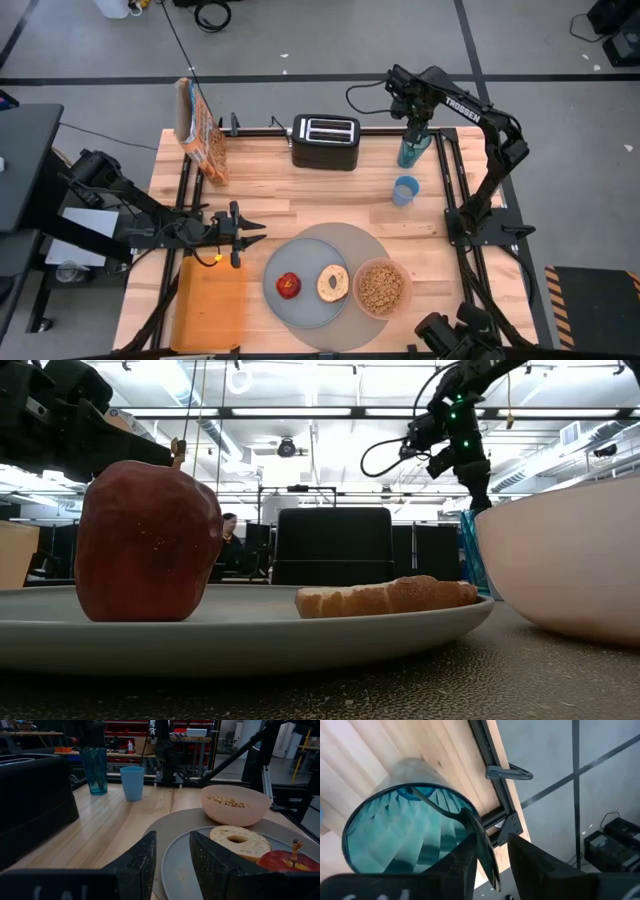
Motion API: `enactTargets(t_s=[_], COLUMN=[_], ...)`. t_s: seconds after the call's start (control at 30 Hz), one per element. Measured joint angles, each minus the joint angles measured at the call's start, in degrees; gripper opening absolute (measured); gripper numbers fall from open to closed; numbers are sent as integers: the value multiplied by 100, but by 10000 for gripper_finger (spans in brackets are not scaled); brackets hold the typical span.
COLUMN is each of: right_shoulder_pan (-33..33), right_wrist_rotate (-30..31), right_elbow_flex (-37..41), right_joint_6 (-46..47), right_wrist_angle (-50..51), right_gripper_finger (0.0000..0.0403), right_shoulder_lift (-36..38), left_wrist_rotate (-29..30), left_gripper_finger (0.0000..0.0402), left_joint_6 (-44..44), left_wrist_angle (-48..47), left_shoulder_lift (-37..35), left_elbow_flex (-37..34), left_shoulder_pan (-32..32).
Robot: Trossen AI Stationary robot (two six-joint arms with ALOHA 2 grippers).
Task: Arrange a breakfast setting
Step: Put the spoon on the gray table mat between the pink bowl and the blue plate
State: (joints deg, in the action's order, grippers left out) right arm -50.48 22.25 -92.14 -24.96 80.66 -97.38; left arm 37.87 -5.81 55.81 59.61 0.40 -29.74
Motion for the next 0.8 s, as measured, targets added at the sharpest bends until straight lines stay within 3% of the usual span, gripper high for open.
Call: enactTargets(t_s=[0.43, 0.8], right_shoulder_pan=[83, 413], right_wrist_rotate=[-110, 43], right_elbow_flex=[0, -7], right_joint_6=[38, 251], right_wrist_angle=[79, 386], right_gripper_finger=[35, 21], right_shoulder_lift=[0, 2], left_wrist_rotate=[0, 0], left_gripper_finger=[125, 125], left_joint_6=[-4, -65], left_wrist_angle=[-20, -20], left_shoulder_lift=[0, 0], left_elbow_flex=[0, 0], left_shoulder_pan=[0, 0])
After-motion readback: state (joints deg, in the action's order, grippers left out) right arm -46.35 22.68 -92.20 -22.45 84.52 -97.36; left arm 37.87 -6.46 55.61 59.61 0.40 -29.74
